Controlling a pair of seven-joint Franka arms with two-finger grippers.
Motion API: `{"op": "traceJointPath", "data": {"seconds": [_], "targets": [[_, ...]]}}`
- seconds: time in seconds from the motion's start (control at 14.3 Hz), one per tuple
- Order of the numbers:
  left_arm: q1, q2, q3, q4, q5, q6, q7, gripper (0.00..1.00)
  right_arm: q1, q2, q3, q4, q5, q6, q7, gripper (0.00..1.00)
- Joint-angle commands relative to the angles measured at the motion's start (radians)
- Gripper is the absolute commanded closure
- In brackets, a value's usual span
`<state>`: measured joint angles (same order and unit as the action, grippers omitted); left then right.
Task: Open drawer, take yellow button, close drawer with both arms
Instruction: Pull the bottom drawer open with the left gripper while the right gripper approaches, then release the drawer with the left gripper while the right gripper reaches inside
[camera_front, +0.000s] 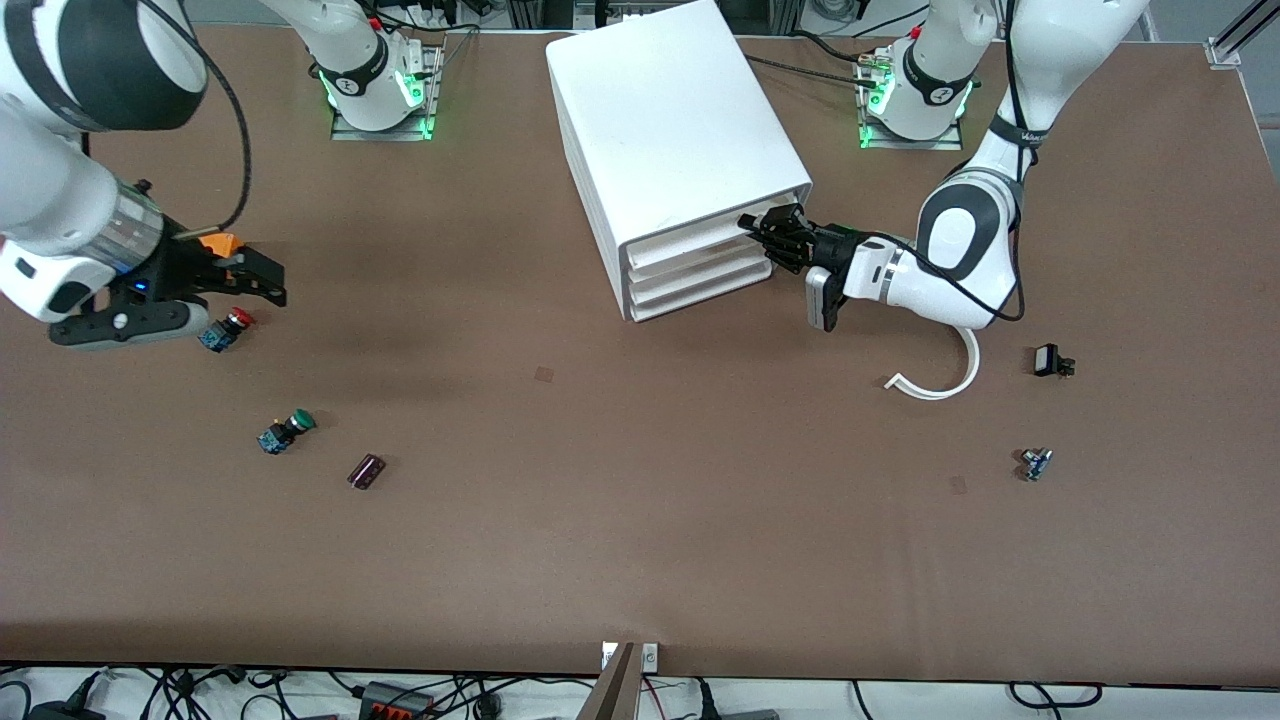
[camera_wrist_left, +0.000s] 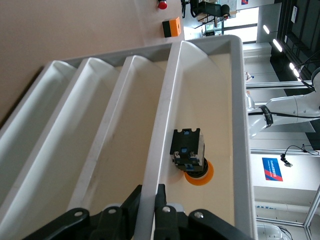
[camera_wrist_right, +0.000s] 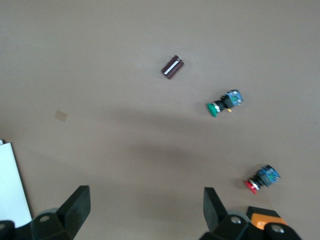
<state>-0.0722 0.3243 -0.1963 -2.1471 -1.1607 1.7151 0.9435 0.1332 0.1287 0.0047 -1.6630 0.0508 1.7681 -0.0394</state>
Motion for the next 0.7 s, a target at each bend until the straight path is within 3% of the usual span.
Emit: {"op": "traceJointPath", "data": {"seconds": [0.0,0.21,0.49,0.63], "targets": [[0.047,0.073,0.006,0.094,0.028,0.001,0.004,0.89,0.029,0.032,-0.002,0.032,0.075,0.002,0.009,0.00],[0.089,0.117,0.005,0.182,0.122,0.000,-0.002,0.88,0.098,0.080,-0.002,0.077,0.112,0.016,0.004,0.00],[0.124,0.183,0.005,0.277,0.151,0.000,0.000,0.88,0.196,0.167,-0.003,0.187,0.109,0.036,0.042,0.00],[0.123,0.193,0.005,0.305,0.176,0.000,-0.005,0.82,0.247,0.204,-0.003,0.232,0.110,0.074,0.044,0.00]]}}
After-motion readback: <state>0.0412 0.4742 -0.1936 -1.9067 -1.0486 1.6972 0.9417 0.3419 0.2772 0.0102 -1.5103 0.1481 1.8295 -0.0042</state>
